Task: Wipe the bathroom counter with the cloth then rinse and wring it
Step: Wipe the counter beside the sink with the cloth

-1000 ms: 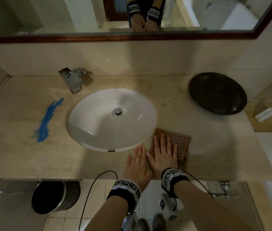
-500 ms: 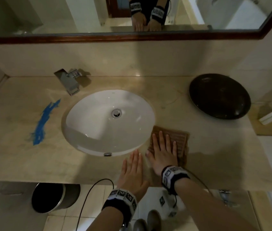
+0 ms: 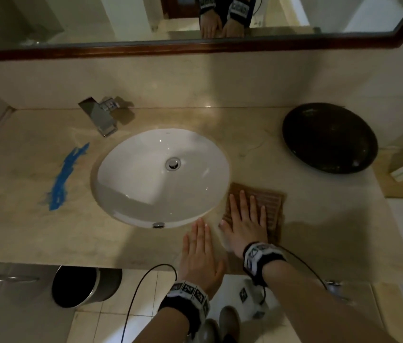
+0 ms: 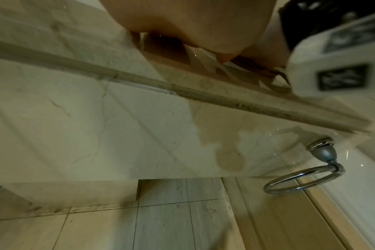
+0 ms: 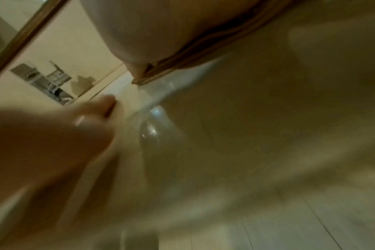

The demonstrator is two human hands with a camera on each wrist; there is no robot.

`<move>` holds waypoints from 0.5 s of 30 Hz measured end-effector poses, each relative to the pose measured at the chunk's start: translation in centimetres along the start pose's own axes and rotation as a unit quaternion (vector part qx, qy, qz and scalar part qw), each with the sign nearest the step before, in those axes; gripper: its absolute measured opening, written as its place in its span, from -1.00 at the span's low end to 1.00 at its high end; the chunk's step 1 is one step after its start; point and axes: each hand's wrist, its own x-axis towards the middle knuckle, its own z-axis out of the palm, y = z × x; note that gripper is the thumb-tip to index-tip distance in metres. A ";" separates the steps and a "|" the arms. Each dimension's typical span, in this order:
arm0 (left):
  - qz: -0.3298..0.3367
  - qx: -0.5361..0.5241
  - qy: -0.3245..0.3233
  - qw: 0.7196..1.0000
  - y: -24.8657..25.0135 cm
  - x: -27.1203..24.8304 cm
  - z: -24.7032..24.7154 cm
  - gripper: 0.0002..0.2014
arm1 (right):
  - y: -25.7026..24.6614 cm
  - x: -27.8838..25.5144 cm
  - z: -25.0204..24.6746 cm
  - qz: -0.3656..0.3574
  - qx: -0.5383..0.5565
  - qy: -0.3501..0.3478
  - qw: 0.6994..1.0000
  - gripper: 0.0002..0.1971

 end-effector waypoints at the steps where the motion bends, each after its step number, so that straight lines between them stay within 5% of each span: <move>1: 0.006 0.001 0.003 1.000 -0.2 -0.1 -0.1 -0.19 | 0.0 1.1 -0.4 0.007 -0.001 -0.006 1.000 -0.26; 4: 0.019 0.010 0.005 1.000 -0.4 -0.2 -0.3 -0.18 | 0.5 2.0 -0.5 0.002 -0.016 -0.026 1.000 -0.26; 11: 0.009 0.006 -0.017 1.000 -0.1 0.0 -0.3 -0.10 | 3.7 -5.3 0.9 -0.024 -0.012 -0.030 0.999 -0.29; 15: 0.002 0.005 -0.004 1.000 0.3 0.1 0.1 -0.06 | 4.4 -1.7 -0.5 -0.015 -0.011 -0.026 0.999 -0.28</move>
